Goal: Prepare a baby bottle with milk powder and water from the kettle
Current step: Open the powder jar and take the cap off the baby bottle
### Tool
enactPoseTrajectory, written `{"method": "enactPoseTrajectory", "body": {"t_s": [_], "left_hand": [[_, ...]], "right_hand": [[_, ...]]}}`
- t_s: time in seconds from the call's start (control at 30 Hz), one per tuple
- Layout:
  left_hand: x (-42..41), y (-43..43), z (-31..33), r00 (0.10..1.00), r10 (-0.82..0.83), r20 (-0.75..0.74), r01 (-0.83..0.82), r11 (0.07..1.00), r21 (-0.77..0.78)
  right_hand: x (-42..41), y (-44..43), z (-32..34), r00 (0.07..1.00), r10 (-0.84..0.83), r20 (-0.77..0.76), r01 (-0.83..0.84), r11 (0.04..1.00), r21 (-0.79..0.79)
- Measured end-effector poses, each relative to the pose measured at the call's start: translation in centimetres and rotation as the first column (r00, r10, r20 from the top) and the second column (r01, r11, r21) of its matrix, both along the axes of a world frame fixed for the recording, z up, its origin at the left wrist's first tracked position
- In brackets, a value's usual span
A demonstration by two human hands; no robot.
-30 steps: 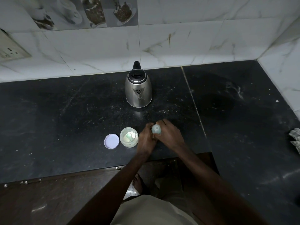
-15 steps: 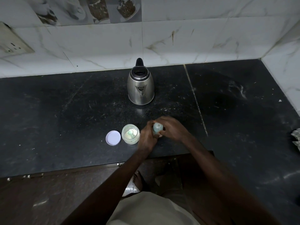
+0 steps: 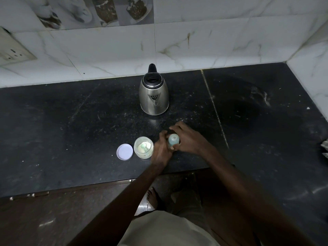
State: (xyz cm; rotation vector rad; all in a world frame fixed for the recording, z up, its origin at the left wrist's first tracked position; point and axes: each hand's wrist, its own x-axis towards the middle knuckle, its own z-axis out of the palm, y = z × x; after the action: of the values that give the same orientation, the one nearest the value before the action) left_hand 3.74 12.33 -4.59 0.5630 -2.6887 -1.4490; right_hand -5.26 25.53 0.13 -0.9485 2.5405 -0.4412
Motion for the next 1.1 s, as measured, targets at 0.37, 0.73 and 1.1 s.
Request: {"method": "enactPoseTrajectory", "body": {"t_s": [0.37,0.73,1.1], "left_hand": [[0.0,-0.1,0.2,0.999,-0.007,0.031,0.006,1.000,0.006],[-0.1,-0.3,0.3,1.000,-0.011,0.011,0.011,1.000,-0.007],[-0.1,-0.2,0.6,1.000,-0.017,-0.006,0.017,1.000,0.000]], "right_hand": [[-0.8,-0.1,-0.4,0.979,0.201,-0.031,-0.203,0.975,-0.093],[0.6,-1.1,-0.5,0.996,-0.027,-0.091,0.029,0.999,0.017],[0.6,-1.0,0.0,0.995,0.021,-0.099,-0.016,0.999,0.052]]}}
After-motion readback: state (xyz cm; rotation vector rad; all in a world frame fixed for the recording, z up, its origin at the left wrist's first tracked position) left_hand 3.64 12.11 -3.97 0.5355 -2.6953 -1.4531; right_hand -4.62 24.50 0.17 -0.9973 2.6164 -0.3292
